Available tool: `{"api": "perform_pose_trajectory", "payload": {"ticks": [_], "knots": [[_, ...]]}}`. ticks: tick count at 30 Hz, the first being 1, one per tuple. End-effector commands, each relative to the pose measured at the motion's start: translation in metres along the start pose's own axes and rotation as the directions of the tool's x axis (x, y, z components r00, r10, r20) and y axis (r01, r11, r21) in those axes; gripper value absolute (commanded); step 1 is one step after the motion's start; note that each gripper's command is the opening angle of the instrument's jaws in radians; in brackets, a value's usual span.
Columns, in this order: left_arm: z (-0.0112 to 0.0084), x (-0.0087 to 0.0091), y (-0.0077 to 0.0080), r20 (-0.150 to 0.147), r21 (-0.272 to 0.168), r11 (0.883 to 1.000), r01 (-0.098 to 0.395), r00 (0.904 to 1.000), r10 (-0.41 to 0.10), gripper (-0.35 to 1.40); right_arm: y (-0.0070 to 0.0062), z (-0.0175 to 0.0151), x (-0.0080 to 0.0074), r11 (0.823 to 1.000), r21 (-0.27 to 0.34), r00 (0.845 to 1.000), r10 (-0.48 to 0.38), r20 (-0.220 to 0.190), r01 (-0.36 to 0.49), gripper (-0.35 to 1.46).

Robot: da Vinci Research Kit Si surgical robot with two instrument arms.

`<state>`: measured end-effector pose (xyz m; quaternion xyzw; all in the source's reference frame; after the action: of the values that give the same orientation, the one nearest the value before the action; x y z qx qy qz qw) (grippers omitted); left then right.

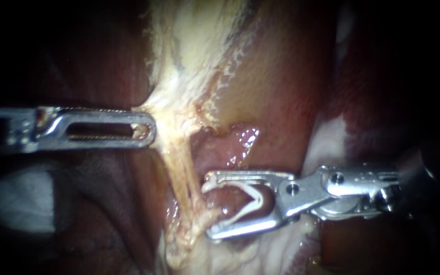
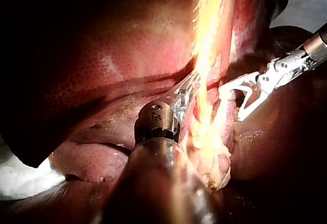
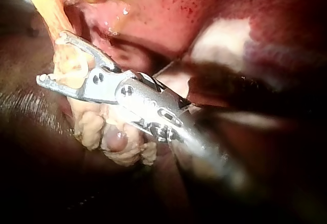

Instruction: Clipping first clip left tube

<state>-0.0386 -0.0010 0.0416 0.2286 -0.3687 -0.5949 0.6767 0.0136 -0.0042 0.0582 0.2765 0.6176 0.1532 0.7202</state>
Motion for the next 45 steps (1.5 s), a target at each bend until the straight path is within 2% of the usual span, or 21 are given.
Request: {"api": "perform_pose_trajectory", "payload": {"ticks": [1,13,22,35,40,45], "knots": [[0.0000,0.0000,-0.0001,0.001,-0.001,1.000,0.001,1.0000,-0.001,-0.35,0.0000,0.0002,-0.0001,1.000,-0.001,1.000,0.008,0.000,-0.008,0.59],[-0.0002,0.0001,-0.0003,0.002,-0.003,1.000,0.001,1.0000,-0.001,-0.35,0.0014,0.0033,-0.0031,1.000,-0.008,0.997,0.012,0.078,-0.012,0.59],[-0.0003,0.0002,-0.0006,0.002,-0.004,1.000,0.002,1.0000,-0.002,-0.35,0.0025,0.0041,-0.0045,1.000,-0.011,0.994,0.011,0.105,-0.010,0.58],[-0.0005,0.0004,-0.0014,0.007,-0.010,1.000,0.005,1.0000,-0.005,-0.35,0.0034,0.0050,-0.0046,0.999,-0.037,0.993,0.021,0.115,-0.016,0.58],[-0.0006,0.0005,-0.0018,0.006,-0.009,1.000,0.006,1.0000,-0.006,-0.35,0.0035,0.0055,-0.0044,0.999,-0.039,0.993,-0.003,0.118,0.007,0.58],[-0.0006,0.0005,-0.0018,0.005,-0.007,1.000,0.006,1.0000,-0.006,-0.35,0.0033,0.0058,-0.0045,1.000,0.010,0.994,-0.006,0.105,0.005,0.58]]}}
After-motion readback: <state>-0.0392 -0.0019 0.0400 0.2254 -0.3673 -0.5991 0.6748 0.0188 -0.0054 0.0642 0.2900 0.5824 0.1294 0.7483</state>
